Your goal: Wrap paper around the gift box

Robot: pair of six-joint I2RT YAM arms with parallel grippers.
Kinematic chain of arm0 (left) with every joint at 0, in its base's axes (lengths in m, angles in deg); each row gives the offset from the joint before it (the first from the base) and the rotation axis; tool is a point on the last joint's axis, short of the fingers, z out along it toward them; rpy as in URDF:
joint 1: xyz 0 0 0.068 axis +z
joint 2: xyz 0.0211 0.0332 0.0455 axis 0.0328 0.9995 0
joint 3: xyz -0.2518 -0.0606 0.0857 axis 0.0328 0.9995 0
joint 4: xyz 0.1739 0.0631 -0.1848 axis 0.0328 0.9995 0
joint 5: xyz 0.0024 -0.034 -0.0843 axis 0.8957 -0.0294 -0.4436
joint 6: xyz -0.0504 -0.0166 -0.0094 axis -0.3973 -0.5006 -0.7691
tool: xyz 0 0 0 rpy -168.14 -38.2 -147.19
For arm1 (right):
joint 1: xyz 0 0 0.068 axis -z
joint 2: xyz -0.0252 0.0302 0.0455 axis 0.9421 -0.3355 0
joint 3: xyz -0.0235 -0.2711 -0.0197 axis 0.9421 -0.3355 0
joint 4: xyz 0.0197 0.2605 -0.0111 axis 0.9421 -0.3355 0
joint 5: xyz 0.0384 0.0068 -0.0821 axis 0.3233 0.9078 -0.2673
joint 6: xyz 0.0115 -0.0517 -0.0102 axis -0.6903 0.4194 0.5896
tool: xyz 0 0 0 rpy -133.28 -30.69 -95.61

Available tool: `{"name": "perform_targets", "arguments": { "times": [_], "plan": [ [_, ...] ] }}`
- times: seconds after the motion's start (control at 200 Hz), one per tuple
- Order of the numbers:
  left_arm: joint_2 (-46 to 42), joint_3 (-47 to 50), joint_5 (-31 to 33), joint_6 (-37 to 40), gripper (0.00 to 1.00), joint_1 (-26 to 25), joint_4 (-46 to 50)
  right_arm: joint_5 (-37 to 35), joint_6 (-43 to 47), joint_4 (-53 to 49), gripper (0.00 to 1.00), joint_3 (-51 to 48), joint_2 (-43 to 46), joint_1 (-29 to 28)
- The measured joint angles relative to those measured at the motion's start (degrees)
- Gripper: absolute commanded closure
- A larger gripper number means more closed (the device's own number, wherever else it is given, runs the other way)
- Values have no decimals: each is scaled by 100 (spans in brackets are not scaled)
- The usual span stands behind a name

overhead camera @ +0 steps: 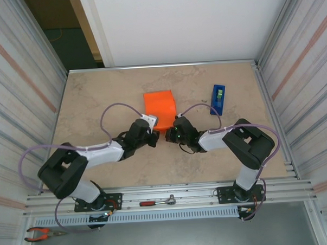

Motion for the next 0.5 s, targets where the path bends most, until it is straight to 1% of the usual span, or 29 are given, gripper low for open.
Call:
{"name": "perform_targets", "arguments": {
  "times": [0.02,0.045,0.09,0.135,0.185,0.251,0.281,0.326,0.416,0.501],
  "plan": [
    [-94,-44,-61,24,85,48,68,4,13,-4,100,13,0,26],
    [-219,-120,-175,74,79,131,168,24,33,-11,100,28,0,59],
    [-393,-267,-343,221,59,269,339,68,57,-13,100,55,0,111],
    [-514,-433,-483,304,46,387,525,116,85,-35,100,87,0,157],
    [-608,-623,-570,433,37,505,691,155,131,-59,100,120,0,197],
    [-651,-802,-693,581,27,614,822,232,173,-72,100,144,-9,245],
    [-649,-863,-728,629,24,647,872,262,181,-83,100,149,-11,256],
    [-619,-966,-778,804,21,682,1003,302,190,-103,100,149,-11,282],
    [-507,-1189,-868,1176,20,702,1325,382,192,-107,100,149,-11,302],
    [-431,-1318,-938,1733,18,702,1552,439,195,-116,100,151,-11,326]
  ]
}}
